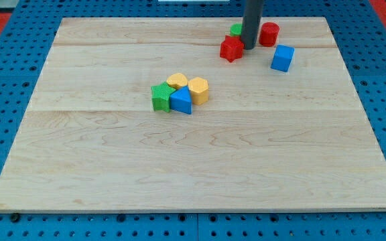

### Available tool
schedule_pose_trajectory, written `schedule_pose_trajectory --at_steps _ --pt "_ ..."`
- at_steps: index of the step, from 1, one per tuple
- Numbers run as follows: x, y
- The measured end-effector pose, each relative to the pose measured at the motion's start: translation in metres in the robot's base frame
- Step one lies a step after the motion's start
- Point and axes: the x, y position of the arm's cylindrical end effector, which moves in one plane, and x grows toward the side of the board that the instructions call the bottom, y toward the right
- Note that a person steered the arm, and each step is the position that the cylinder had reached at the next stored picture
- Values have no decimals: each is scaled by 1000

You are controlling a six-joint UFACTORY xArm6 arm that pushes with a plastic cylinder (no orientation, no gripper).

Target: Move the red star closer to the green star

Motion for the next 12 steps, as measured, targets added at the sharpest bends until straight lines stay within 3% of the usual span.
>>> schedule_pose_trajectory --at_steps 3,6,12 --pt "37 -118" --pt "48 -75" --pt "64 -161"
